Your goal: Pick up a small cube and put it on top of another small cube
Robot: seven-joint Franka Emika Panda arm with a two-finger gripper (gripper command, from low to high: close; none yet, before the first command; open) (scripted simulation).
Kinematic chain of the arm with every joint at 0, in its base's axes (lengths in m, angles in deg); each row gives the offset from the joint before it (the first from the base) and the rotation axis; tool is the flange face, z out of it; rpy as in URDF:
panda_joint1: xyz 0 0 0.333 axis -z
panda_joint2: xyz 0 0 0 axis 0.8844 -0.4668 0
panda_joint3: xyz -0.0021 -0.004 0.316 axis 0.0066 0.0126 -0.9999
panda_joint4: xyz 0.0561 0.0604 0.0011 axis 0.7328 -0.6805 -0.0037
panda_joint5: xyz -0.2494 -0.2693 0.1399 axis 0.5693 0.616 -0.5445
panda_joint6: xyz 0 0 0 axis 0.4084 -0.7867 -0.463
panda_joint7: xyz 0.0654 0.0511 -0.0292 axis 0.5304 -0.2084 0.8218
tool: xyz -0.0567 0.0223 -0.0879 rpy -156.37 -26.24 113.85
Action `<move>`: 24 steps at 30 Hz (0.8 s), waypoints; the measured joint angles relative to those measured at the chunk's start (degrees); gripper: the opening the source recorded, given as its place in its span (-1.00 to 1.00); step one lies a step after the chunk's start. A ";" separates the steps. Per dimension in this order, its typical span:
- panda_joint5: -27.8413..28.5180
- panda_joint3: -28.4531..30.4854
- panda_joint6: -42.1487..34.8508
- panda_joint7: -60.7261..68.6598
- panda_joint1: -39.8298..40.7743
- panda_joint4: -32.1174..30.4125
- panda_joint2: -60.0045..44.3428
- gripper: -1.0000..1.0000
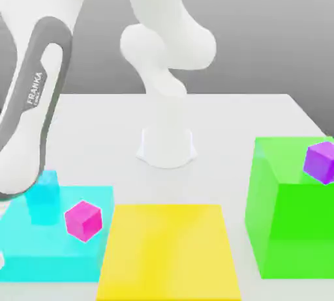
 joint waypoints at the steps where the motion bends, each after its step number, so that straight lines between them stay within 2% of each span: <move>1: 0.11 -0.11 -0.36 0.17 -0.50 -1.66 2.02 -1.00; 8: 3.57 -1.05 -2.07 -0.36 -4.12 -13.89 16.68 -1.00; 17: 15.17 -4.13 -4.01 -6.34 -6.63 -29.79 35.85 -1.00; 24: 14.53 -4.39 0.62 -5.48 -7.09 -32.87 34.37 -1.00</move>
